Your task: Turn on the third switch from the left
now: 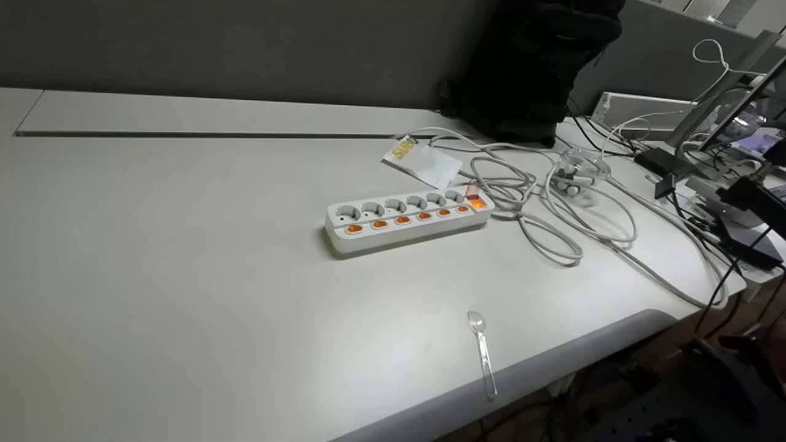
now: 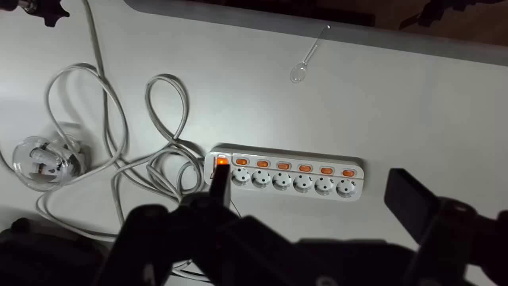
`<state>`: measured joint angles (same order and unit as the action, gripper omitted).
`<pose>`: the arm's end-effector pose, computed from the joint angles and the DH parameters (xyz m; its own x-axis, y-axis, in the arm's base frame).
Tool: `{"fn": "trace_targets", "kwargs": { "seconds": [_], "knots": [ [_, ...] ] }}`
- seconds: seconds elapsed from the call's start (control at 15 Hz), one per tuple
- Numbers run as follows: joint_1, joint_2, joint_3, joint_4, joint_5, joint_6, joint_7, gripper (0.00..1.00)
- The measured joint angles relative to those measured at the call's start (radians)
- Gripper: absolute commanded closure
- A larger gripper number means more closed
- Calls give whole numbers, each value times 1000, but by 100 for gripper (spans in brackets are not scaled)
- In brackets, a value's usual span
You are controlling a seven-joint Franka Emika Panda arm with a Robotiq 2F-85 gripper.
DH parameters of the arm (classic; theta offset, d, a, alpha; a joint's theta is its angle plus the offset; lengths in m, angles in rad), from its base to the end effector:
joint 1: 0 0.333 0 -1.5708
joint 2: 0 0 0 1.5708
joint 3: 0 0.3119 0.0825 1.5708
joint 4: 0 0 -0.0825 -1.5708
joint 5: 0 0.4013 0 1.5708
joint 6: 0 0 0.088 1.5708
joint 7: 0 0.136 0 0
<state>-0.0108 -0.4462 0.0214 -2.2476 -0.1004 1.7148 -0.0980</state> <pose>0.4255 -0.0071 0.4961 0.9881 0.1192 -0.0974 0.1287 -0.9869 0.0977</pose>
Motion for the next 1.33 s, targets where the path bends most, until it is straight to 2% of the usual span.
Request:
{"fn": "trace_targets", "kwargs": {
  "seconds": [1.13,1.33],
  "knots": [
    [0,0,0,0,0,2,0,0],
    [0,2,5,-5,-21,40,9,0]
  ]
}}
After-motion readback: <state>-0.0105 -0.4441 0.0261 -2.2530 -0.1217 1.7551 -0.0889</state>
